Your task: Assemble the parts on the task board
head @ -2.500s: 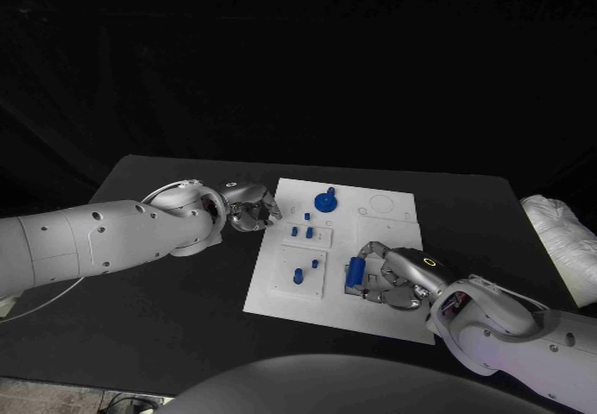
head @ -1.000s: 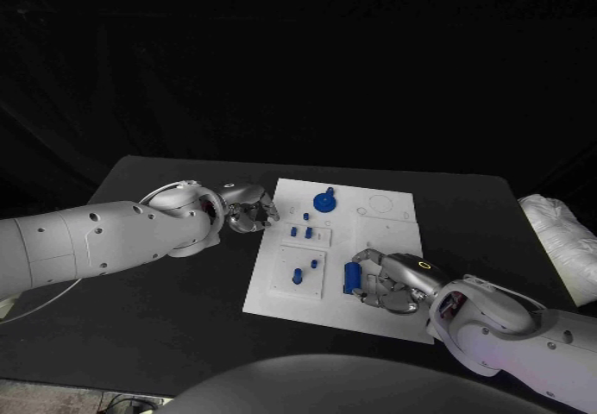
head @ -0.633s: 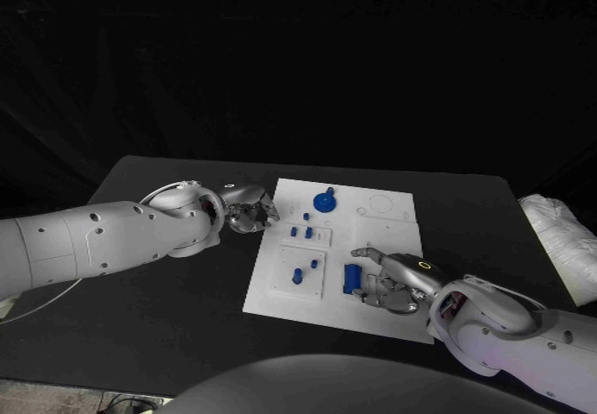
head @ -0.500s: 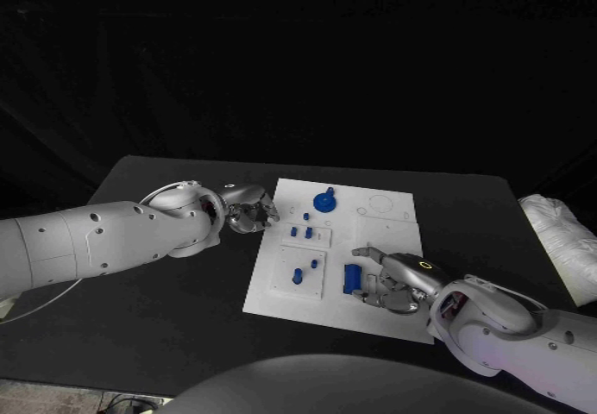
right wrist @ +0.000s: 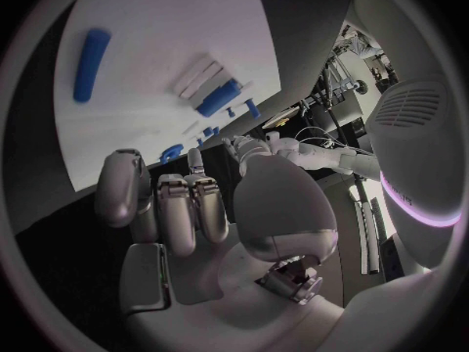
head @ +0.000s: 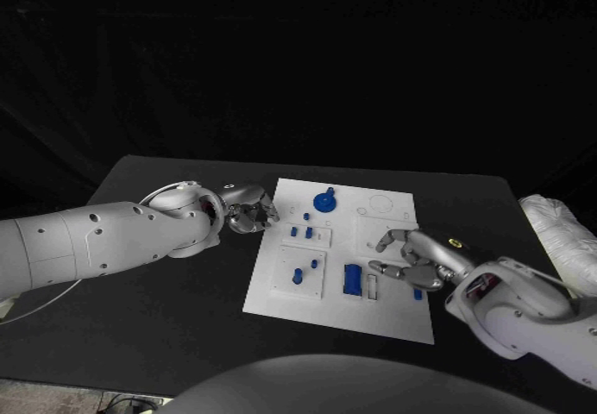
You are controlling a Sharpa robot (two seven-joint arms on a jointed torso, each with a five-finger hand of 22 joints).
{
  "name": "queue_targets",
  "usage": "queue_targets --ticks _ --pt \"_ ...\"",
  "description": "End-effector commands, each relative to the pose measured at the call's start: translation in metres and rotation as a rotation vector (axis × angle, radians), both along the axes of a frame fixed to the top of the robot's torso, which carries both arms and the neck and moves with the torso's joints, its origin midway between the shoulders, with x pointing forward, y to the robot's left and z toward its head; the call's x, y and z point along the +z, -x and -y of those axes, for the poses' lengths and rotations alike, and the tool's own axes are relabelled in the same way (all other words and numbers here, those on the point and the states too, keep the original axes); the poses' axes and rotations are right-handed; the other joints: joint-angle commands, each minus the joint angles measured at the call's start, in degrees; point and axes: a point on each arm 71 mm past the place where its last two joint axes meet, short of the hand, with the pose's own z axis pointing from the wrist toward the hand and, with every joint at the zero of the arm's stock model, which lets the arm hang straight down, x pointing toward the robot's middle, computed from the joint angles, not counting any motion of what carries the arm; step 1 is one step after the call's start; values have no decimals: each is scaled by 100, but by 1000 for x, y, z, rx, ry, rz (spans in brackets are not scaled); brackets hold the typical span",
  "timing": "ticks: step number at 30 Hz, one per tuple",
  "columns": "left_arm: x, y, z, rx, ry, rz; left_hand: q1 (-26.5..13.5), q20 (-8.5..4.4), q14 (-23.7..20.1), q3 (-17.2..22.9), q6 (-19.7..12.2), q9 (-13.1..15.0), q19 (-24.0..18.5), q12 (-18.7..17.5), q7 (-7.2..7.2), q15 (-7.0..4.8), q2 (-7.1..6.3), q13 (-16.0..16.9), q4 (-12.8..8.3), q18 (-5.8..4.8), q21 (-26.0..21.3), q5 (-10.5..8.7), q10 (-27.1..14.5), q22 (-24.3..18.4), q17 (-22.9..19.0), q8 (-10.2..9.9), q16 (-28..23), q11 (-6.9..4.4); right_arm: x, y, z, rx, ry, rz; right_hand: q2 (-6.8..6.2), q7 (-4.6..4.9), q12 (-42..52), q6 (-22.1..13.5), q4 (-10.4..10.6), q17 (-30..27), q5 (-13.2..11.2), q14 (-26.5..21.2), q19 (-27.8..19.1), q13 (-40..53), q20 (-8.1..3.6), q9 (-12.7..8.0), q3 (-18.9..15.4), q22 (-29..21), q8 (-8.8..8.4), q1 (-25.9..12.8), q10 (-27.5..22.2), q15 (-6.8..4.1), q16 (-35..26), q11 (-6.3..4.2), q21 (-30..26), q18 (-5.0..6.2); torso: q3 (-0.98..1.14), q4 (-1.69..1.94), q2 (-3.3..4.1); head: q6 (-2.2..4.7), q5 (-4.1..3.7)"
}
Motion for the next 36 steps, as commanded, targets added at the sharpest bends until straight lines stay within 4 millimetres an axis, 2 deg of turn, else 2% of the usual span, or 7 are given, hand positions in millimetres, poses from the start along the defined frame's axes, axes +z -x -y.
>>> queue_targets --ticks 1,3,6,9,12,32,36 --pt "0 0 3 -1 4 -7 33 14 -54 33 -34 0 -14 -13 -13 -2 25 -9 -12 40 -15 17 43 872 -7 0 -37 -14 11 -15 10 -54 44 -54 9 -251 22 794 31 1509 43 601 190 1508 -166 111 67 1023 31 75 598 -199 20 -236 339 -99 -11 4 -12 0 -46" --pt "0 -1 6 -3 6 -4 33 14 -55 35 -29 2 -14 -16 -11 -3 26 -10 -12 40 -14 17 43 872 -8 3 -38 -18 19 -28 17 -84 149 -104 43 -337 22 1134 22 1509 12 601 306 1508 -315 82 78 1076 -345 -33 598 -312 20 -354 555 -150 -9 5 -10 0 -78" --pt "0 -1 9 -8 13 1 32 12 -56 39 -6 8 -13 -24 5 -7 28 -12 -14 40 -9 17 38 874 -11 17 -37 -29 21 -37 23 -113 258 -179 13 -361 22 1334 34 1509 156 601 346 1508 -349 72 85 1096 -570 -73 598 -345 20 -367 634 -165 -15 20 -9 0 -105" --pt "1 0 13 -16 21 6 32 12 -56 40 -2 10 -9 -26 7 -8 28 -13 -14 38 2 17 38 876 -11 20 -36 -31 18 -44 27 -147 373 -299 -46 -348 22 1486 -7 1509 447 601 326 1508 -360 41 152 1080 -965 -44 598 -361 20 -367 601 -160 5 21 7 0 -112" --pt "1 1 16 -22 24 5 32 12 -56 40 -2 10 -9 -26 7 -8 28 -13 -14 38 2 17 38 876 -11 20 -36 -31 13 -48 30 -169 448 -422 -98 -364 22 1566 -99 1509 473 601 319 1508 -365 45 216 1073 -1134 69 598 -365 20 -363 584 -154 8 38 13 0 -101" --pt "2 0 19 -26 27 8 34 11 -52 41 2 11 -6 -29 10 -10 25 -13 -17 37 8 16 38 878 -5 23 -31 -30 3 -58 31 -245 593 -611 -53 -461 22 2135 -13 1509 132 601 292 1508 -431 267 188 1027 -1496 -265 598 -447 20 -458 449 -124 1 50 6 0 -173" --pt "1 0 20 -27 27 8 34 11 -52 41 2 11 -6 -29 10 -10 25 -13 -17 37 8 16 38 878 -5 23 -31 -30 3 -58 30 -245 595 -613 -2 -479 22 2201 20 1509 -249 601 289 1508 -454 381 119 1019 -1564 -468 598 -466 20 -476 417 -121 7 54 9 0 -170"
